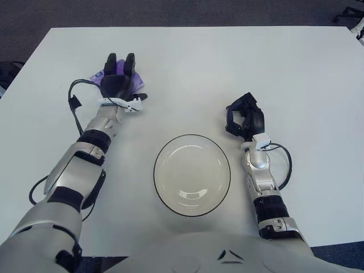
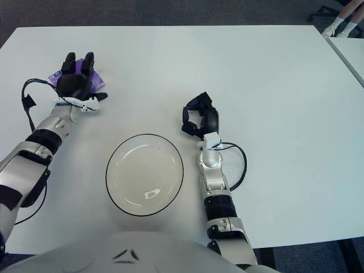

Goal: Put the tissue paper into the plate.

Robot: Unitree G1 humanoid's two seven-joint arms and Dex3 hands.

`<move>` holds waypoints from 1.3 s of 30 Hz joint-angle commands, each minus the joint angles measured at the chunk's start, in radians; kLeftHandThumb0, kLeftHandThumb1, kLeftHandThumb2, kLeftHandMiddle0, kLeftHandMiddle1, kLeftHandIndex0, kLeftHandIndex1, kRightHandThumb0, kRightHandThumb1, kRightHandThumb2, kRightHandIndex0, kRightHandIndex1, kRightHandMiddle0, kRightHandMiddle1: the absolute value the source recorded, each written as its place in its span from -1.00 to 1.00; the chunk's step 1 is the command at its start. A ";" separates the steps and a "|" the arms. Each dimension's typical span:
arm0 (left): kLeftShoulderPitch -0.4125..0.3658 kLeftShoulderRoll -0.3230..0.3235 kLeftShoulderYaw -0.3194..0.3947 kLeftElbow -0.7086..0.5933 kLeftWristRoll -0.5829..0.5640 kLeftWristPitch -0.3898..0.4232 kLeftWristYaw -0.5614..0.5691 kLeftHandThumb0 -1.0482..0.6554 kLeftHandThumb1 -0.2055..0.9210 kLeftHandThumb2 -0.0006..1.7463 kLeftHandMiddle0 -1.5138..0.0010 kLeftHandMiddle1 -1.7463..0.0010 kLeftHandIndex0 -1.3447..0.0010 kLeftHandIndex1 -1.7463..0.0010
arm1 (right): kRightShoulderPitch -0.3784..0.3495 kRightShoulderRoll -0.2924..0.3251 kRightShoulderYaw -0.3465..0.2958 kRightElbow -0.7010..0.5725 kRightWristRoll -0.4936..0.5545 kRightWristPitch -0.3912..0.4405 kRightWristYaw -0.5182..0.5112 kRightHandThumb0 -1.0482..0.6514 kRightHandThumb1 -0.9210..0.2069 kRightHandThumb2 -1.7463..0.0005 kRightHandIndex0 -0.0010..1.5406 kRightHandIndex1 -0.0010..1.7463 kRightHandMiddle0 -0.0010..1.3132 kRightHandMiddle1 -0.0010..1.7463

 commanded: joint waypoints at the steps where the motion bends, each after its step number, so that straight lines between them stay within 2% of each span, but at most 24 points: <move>1: 0.022 -0.017 0.024 0.040 -0.040 -0.003 0.004 -0.62 -0.12 0.13 1.00 0.05 1.00 0.02 | 0.105 -0.012 -0.019 0.083 0.016 0.066 0.004 -0.26 -0.28 -0.23 -0.20 0.57 -0.31 1.00; 3: 0.018 -0.020 0.026 0.050 -0.046 0.005 0.000 -0.57 -0.21 0.21 1.00 -0.28 1.00 -0.29 | 0.107 -0.012 -0.020 0.080 0.019 0.064 0.007 -0.25 -0.29 -0.23 -0.20 0.57 -0.32 1.00; 4: 0.016 -0.021 0.025 0.054 -0.048 0.009 -0.001 -0.50 -0.29 0.29 1.00 -0.54 1.00 -0.55 | 0.107 -0.012 -0.020 0.080 0.020 0.063 0.008 -0.25 -0.30 -0.22 -0.20 0.57 -0.32 1.00; 5: 0.015 -0.023 0.029 0.058 -0.055 0.008 -0.002 -0.45 -0.33 0.34 1.00 -0.71 1.00 -0.71 | 0.108 -0.012 -0.021 0.079 0.022 0.062 0.011 -0.25 -0.30 -0.21 -0.20 0.57 -0.33 1.00; 7: 0.013 -0.025 0.035 0.063 -0.066 0.004 -0.001 -0.36 -0.39 0.41 0.90 -0.85 0.93 -0.85 | 0.108 -0.012 -0.022 0.078 0.024 0.061 0.014 -0.25 -0.31 -0.21 -0.21 0.57 -0.33 1.00; 11: 0.011 -0.027 0.046 0.067 -0.087 -0.006 -0.005 -0.22 -0.44 0.49 0.63 -0.97 0.75 -0.97 | 0.108 -0.014 -0.023 0.078 0.028 0.059 0.019 -0.25 -0.31 -0.20 -0.21 0.57 -0.33 1.00; 14: 0.012 -0.029 0.055 0.064 -0.104 -0.011 -0.012 0.45 -0.21 0.51 0.34 -0.99 0.63 -0.99 | 0.108 -0.015 -0.022 0.077 0.029 0.059 0.021 -0.25 -0.32 -0.20 -0.21 0.57 -0.33 1.00; 17: 0.013 -0.030 0.059 0.060 -0.115 -0.013 -0.016 0.68 -0.18 0.55 0.22 -1.00 0.52 -1.00 | 0.108 -0.016 -0.023 0.078 0.030 0.059 0.020 -0.25 -0.32 -0.20 -0.22 0.57 -0.34 1.00; 18: 0.013 -0.030 0.061 0.058 -0.118 -0.013 -0.017 0.71 -0.19 0.56 0.20 -1.00 0.50 -1.00 | 0.108 -0.016 -0.023 0.078 0.031 0.059 0.020 -0.25 -0.32 -0.20 -0.22 0.57 -0.34 1.00; 20: 0.014 -0.030 0.062 0.057 -0.121 -0.013 -0.019 0.48 -0.24 0.61 0.11 -0.96 0.40 -1.00 | 0.108 -0.016 -0.023 0.078 0.031 0.059 0.020 -0.25 -0.32 -0.20 -0.22 0.57 -0.34 1.00; 25: 0.018 -0.030 0.077 0.050 -0.144 -0.014 -0.033 0.27 -0.35 0.71 0.05 -0.98 0.27 -1.00 | 0.108 -0.016 -0.024 0.078 0.031 0.059 0.020 -0.25 -0.33 -0.19 -0.22 0.57 -0.34 1.00; 33: 0.024 -0.022 0.083 0.044 -0.153 -0.031 -0.044 0.23 -0.59 0.88 -0.08 -1.00 0.09 -0.97 | 0.109 -0.017 -0.023 0.078 0.025 0.060 0.017 -0.25 -0.32 -0.20 -0.21 0.57 -0.33 1.00; 39: 0.028 -0.013 0.084 0.033 -0.153 -0.036 -0.056 0.23 -0.60 0.88 -0.10 -0.96 0.09 -1.00 | 0.112 -0.016 -0.022 0.075 0.023 0.061 0.013 -0.25 -0.31 -0.21 -0.21 0.57 -0.33 1.00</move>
